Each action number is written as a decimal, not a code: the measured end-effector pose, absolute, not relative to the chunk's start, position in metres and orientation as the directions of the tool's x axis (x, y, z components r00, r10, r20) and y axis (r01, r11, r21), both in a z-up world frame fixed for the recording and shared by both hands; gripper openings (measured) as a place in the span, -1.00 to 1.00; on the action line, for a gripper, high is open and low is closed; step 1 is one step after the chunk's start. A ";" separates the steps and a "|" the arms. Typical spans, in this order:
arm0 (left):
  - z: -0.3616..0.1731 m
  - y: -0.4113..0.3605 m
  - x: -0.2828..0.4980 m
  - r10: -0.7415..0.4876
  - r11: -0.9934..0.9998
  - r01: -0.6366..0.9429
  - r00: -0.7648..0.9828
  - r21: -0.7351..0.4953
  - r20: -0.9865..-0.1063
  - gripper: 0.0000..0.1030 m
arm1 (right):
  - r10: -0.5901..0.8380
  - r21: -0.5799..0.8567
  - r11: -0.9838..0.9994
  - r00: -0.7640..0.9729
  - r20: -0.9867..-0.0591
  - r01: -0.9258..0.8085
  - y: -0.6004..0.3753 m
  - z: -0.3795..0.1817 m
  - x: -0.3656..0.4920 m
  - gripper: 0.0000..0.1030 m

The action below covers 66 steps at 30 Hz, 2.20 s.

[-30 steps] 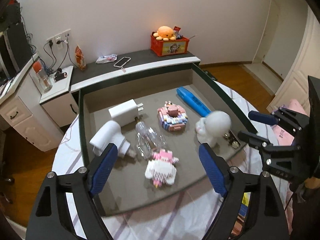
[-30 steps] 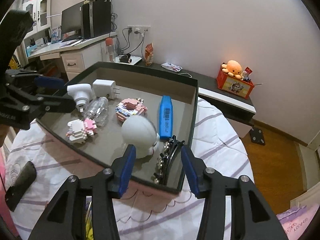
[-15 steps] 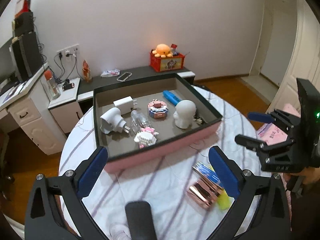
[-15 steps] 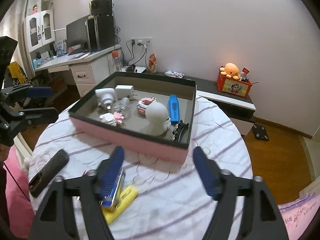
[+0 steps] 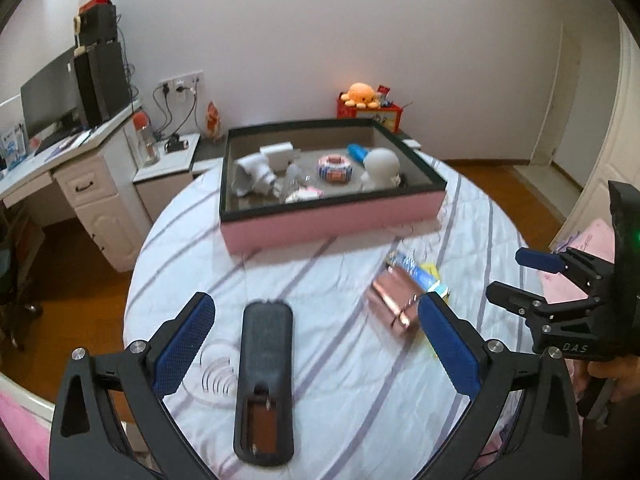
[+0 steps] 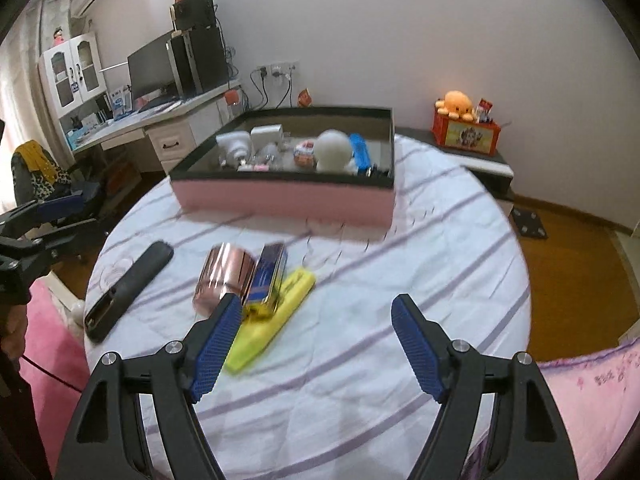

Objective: Organize rigid objects
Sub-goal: 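Withdraw both tools from the box back over the remaining items, then grasp the yellow highlighter with right tool while left tool moves to the copper cup, then grasp the copper cup with left tool and lift it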

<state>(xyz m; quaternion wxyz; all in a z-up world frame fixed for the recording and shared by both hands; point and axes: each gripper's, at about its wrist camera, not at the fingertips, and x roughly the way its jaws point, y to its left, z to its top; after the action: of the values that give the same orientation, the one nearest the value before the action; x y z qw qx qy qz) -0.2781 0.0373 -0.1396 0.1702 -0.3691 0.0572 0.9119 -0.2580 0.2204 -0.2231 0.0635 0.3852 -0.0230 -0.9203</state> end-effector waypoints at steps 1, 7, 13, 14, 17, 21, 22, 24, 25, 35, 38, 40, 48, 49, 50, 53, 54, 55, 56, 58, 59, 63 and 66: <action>-0.143 0.038 -0.276 0.256 -0.937 -0.349 -0.669 -0.010 -0.698 0.99 | -0.137 0.096 -0.991 -0.691 -0.710 0.097 0.219 -0.227 -0.257 0.53; -0.152 0.035 -0.268 0.229 -0.942 -0.337 -0.659 0.009 -0.717 0.99 | -0.152 0.129 -0.988 -0.664 -0.732 0.083 0.206 -0.248 -0.259 0.53; -0.164 0.034 -0.268 0.200 -0.943 -0.331 -0.641 0.033 -0.741 0.99 | -0.190 0.160 -0.981 -0.641 -0.744 0.105 0.191 -0.263 -0.268 0.53; -0.165 0.033 -0.268 0.203 -0.943 -0.331 -0.637 0.027 -0.744 0.99 | -0.169 0.135 -0.986 -0.634 -0.755 0.102 0.188 -0.268 -0.271 0.53; -0.169 0.033 -0.269 0.203 -0.942 -0.335 -0.627 0.025 -0.753 0.99 | -0.141 0.111 -0.990 -0.641 -0.755 0.088 0.193 -0.277 -0.272 0.52; -0.176 0.037 -0.273 0.185 -0.944 -0.327 -0.614 0.034 -0.768 0.99 | -0.074 0.069 -0.997 -0.668 -0.740 0.033 0.207 -0.276 -0.269 0.52; -0.177 0.039 -0.274 0.184 -0.944 -0.329 -0.611 0.035 -0.770 0.99 | -0.056 0.058 -0.998 -0.671 -0.740 0.020 0.211 -0.276 -0.269 0.52; -0.180 0.043 -0.275 0.186 -0.942 -0.335 -0.605 0.035 -0.774 0.99 | -0.010 0.040 -0.999 -0.676 -0.736 -0.029 0.222 -0.275 -0.269 0.52; -0.181 0.045 -0.276 0.186 -0.940 -0.338 -0.601 0.037 -0.777 0.99 | -0.009 0.044 -0.998 -0.677 -0.736 -0.035 0.225 -0.274 -0.269 0.52; -0.191 0.070 -0.282 0.190 -0.927 -0.371 -0.572 0.046 -0.798 0.99 | -0.057 -0.010 -0.995 -0.655 -0.754 0.098 0.208 -0.282 -0.288 0.05; -0.192 0.078 -0.285 0.202 -0.929 -0.369 -0.558 0.023 -0.805 0.99 | -0.069 -0.003 -0.994 -0.659 -0.749 0.107 0.212 -0.281 -0.295 -0.23; -0.193 0.085 -0.289 0.210 -0.931 -0.365 -0.550 0.007 -0.808 0.99 | -0.058 -0.008 -0.995 -0.668 -0.742 0.095 0.217 -0.280 -0.297 -0.46; -0.207 0.114 -0.308 0.206 -0.945 -0.325 -0.515 -0.032 -0.832 0.99 | -0.086 0.076 -0.996 -0.695 -0.714 0.046 0.246 -0.284 -0.293 -0.46; -0.210 0.119 -0.311 0.211 -0.945 -0.324 -0.505 -0.043 -0.837 0.99 | -0.081 0.067 -0.997 -0.697 -0.713 0.047 0.244 -0.284 -0.293 -0.46; -0.212 0.121 -0.313 0.209 -0.946 -0.321 -0.501 -0.044 -0.840 0.99 | -0.074 0.055 -0.997 -0.698 -0.712 0.049 0.243 -0.285 -0.292 -0.46; -0.217 0.125 -0.318 0.184 -0.958 -0.284 -0.523 -0.033 -0.833 0.91 | -0.085 0.067 -0.996 -0.701 -0.708 0.054 0.244 -0.285 -0.292 -0.46; -0.218 0.124 -0.318 0.190 -0.959 -0.281 -0.527 -0.041 -0.828 0.82 | -0.091 0.073 -0.996 -0.702 -0.706 0.056 0.245 -0.285 -0.291 -0.46; -0.219 0.124 -0.318 0.209 -0.953 -0.299 -0.513 -0.055 -0.832 0.60 | -0.097 0.080 -0.995 -0.703 -0.705 0.058 0.246 -0.284 -0.290 -0.46; -0.221 0.124 -0.318 0.221 -0.948 -0.313 -0.499 -0.063 -0.838 0.42 | -0.100 0.083 -0.995 -0.703 -0.704 0.058 0.247 -0.284 -0.291 -0.46; -0.222 0.122 -0.316 0.218 -0.943 -0.330 -0.491 -0.052 -0.844 0.19 | -0.102 0.085 -0.995 -0.703 -0.704 0.060 0.247 -0.284 -0.292 -0.46; -0.222 0.120 -0.314 0.208 -0.941 -0.335 -0.496 -0.035 -0.843 0.10 | -0.103 0.085 -0.995 -0.702 -0.704 0.060 0.247 -0.284 -0.292 -0.46; -0.220 0.100 -0.310 0.221 -0.946 -0.319 -0.493 -0.061 -0.841 0.07 | -0.109 0.094 -0.994 -0.703 -0.703 0.060 0.248 -0.284 -0.293 -0.46; -0.218 0.087 -0.307 0.211 -0.953 -0.298 -0.501 -0.061 -0.840 0.08 | -0.107 0.093 -0.994 -0.702 -0.704 0.058 0.248 -0.284 -0.293 -0.46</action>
<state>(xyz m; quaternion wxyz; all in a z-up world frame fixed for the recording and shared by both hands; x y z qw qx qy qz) -0.3075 0.0875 -0.2181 0.1472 -0.4775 0.0457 0.8650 -0.2931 0.2475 -0.2840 0.0446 0.3832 -0.0321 -0.9220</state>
